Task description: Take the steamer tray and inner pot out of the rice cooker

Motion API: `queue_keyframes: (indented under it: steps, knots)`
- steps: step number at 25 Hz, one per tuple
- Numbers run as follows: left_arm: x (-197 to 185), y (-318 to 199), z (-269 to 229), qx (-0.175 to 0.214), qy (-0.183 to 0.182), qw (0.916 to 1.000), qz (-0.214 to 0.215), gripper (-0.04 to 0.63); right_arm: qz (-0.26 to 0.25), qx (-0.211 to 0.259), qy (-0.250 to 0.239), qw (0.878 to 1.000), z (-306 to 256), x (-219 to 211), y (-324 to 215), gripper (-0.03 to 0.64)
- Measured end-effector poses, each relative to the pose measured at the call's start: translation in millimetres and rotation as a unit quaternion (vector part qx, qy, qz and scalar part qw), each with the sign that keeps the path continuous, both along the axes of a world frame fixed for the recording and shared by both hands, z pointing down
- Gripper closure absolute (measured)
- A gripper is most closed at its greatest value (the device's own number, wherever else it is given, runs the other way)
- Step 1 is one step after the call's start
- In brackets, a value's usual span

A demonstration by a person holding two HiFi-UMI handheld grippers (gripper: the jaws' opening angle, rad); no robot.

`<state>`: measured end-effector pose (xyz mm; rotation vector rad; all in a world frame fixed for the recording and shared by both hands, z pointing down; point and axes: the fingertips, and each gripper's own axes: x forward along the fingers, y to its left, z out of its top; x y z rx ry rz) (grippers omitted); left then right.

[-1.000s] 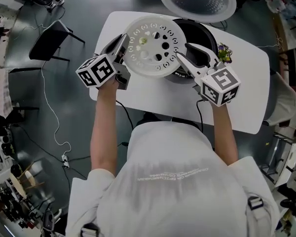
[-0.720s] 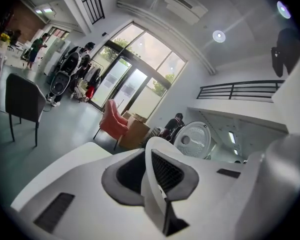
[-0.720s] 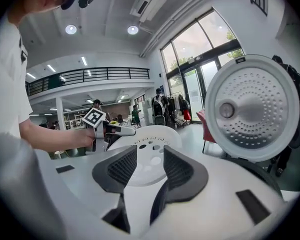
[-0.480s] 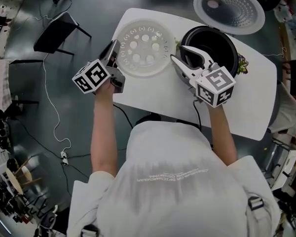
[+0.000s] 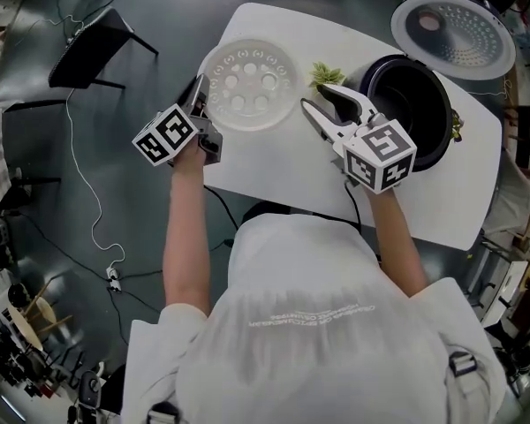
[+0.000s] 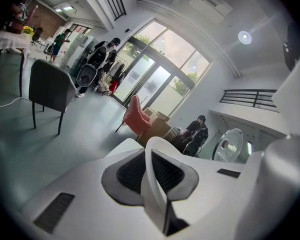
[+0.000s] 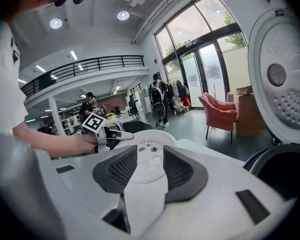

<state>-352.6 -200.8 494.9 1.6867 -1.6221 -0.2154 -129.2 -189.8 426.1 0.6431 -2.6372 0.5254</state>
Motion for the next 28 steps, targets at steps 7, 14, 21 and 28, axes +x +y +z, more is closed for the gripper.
queue_keyframes:
  steps: [7, 14, 21, 28]
  knots:
    - [-19, -5, 68, -0.055, 0.005, 0.998, -0.029, 0.549, 0.016, -0.04, 0.031, 0.999, 32, -21, -14, 0.446]
    - [-28, -34, 104, -0.072, 0.015, 0.9964, -0.041, 0.549, 0.015, -0.067, 0.038, 0.997, 50, -39, -29, 0.448]
    - [-24, -62, 124, -0.07, 0.045, 0.994, -0.071, 0.541, 0.014, -0.065, 0.047, 0.997, 55, -37, -35, 0.446]
    - [3, -99, 132, -0.042, 0.036, 0.9969, -0.055, 0.537, 0.02, -0.081, 0.041, 0.996, 65, -30, -43, 0.451]
